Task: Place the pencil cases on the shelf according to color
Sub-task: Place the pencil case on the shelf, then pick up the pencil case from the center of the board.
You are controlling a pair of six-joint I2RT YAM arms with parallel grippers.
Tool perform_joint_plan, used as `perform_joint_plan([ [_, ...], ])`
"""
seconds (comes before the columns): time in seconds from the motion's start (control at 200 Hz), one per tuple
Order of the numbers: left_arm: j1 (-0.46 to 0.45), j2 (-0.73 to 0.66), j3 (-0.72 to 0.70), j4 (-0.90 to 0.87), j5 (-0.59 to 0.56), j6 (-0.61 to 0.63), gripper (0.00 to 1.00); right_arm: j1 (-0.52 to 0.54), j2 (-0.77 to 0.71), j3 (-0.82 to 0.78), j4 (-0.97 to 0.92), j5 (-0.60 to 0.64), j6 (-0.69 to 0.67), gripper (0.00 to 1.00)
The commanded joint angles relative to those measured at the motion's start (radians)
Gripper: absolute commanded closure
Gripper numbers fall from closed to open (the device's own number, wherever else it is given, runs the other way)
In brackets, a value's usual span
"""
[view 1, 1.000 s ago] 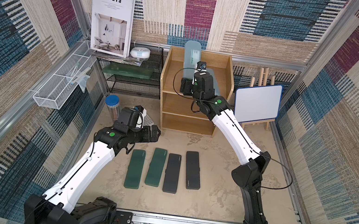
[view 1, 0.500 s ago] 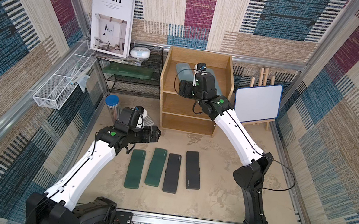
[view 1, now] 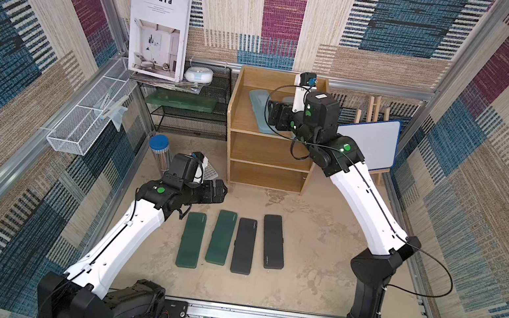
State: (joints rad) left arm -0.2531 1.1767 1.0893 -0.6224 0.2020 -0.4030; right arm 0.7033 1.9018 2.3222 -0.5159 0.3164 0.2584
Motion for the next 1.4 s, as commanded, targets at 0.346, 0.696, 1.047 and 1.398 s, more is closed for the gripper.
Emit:
perform_joint_plan([
  [0.346,0.000,0.023,-0.006,0.027,0.043,0.036,0.00,-0.067,-0.379,-0.639,-0.042,0.005,0.044,0.52],
  [0.696,-0.016,-0.009,-0.051,0.072,-0.009,0.089,0.00,-0.176,-0.226,-0.513,0.005,-0.088,-0.023,0.51],
  [1.047,-0.025,-0.029,-0.055,0.073,-0.068,0.123,0.00,-0.178,-0.251,-0.492,-0.014,-0.189,-0.008,0.40],
  [1.398,-0.025,-0.136,-0.102,-0.082,-0.068,0.043,0.00,-0.080,-0.573,-0.878,0.039,-0.175,0.116,0.00],
])
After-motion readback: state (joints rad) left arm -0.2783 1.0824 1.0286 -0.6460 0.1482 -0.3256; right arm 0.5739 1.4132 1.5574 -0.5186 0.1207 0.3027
